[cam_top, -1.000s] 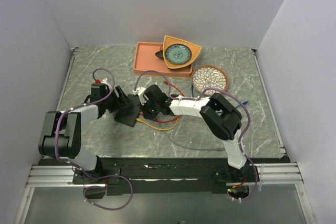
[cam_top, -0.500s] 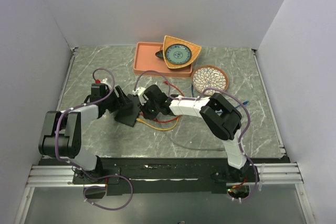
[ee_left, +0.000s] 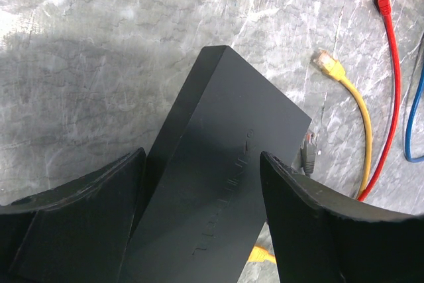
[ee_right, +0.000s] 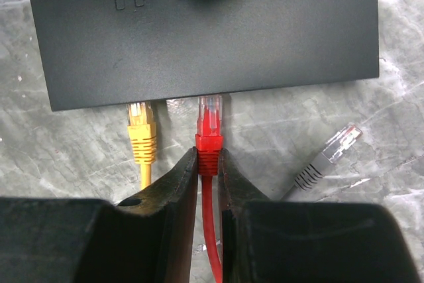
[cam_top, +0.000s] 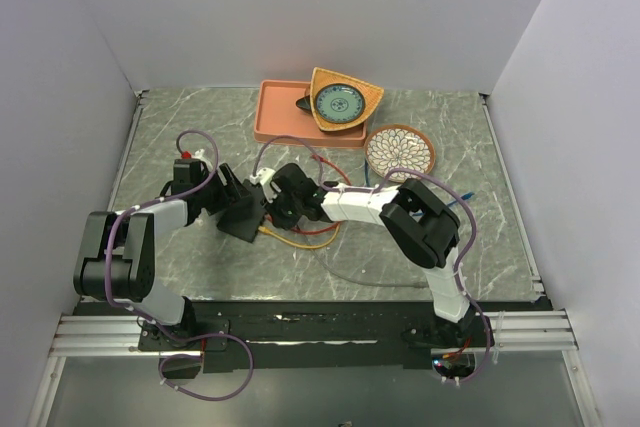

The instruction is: Insert the plug into the switch port

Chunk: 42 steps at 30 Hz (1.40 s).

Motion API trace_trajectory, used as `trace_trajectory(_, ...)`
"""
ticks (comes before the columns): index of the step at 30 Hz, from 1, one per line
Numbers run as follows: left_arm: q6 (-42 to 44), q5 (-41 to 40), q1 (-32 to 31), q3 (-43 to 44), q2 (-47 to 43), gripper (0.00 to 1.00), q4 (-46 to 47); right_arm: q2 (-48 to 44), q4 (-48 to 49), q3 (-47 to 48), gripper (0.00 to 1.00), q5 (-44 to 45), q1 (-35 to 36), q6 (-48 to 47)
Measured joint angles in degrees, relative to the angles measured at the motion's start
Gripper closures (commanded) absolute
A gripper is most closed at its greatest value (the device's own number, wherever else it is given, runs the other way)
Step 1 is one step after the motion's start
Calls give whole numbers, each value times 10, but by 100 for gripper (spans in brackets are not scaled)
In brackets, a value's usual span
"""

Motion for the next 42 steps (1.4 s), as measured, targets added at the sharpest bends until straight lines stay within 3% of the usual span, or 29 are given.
trace_trajectory(42,-12,-6,1,-5,0,26,10,-47,21,-61,100,32,35,10)
